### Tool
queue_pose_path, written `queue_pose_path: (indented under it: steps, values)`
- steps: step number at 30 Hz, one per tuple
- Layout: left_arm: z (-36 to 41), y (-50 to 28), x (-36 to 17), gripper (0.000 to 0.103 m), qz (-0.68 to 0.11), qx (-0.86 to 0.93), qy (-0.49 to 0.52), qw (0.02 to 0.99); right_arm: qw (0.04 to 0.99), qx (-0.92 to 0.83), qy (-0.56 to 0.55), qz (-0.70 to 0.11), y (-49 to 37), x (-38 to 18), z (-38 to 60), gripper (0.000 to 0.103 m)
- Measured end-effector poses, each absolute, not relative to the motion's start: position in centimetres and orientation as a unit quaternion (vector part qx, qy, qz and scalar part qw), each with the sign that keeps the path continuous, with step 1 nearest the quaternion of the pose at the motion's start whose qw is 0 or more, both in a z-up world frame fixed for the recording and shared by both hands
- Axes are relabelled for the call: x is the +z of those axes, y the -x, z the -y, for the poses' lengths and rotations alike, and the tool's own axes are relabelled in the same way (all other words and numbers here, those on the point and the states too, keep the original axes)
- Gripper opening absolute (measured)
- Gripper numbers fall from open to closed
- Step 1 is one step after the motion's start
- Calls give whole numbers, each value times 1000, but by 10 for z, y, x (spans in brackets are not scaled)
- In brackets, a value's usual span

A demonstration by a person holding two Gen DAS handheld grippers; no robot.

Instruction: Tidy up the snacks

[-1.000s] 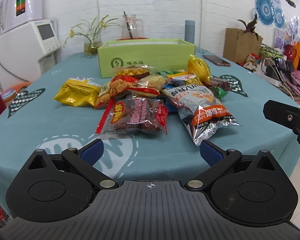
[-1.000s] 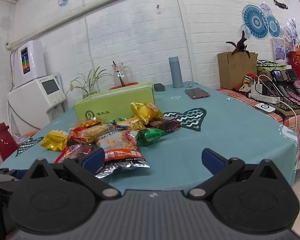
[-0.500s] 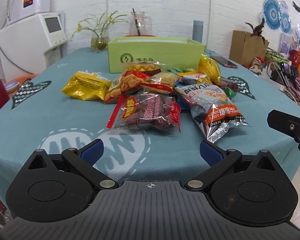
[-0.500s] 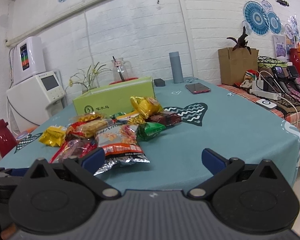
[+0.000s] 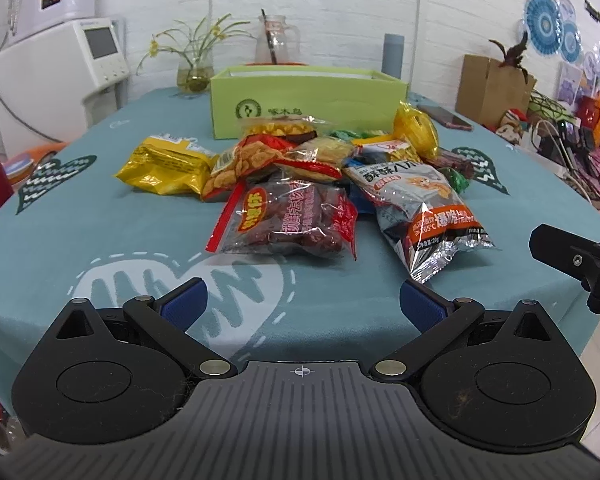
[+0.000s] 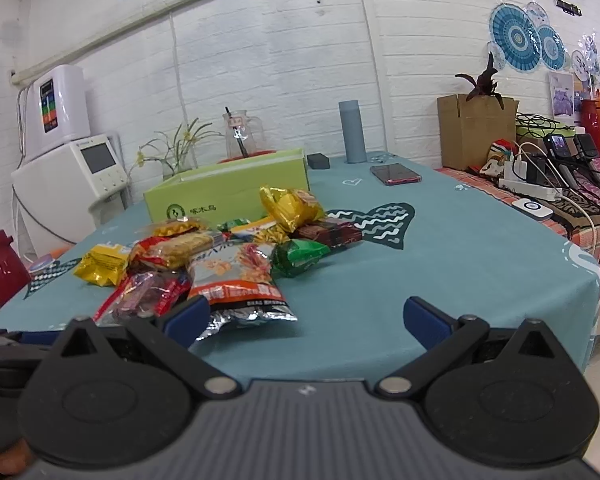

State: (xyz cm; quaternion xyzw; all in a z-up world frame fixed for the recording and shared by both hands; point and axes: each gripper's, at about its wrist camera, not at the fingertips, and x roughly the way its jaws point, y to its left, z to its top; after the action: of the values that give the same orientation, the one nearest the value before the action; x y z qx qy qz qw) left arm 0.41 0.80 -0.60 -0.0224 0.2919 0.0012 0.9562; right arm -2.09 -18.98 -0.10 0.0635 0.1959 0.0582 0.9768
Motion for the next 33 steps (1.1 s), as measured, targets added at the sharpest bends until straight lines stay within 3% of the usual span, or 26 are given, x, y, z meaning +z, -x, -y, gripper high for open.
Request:
queue_pose_path:
  steps: [33]
  values:
    - [-8,-5,-9,92,-295,1,25,955,978,58,-55,-194,22,-2,189,103]
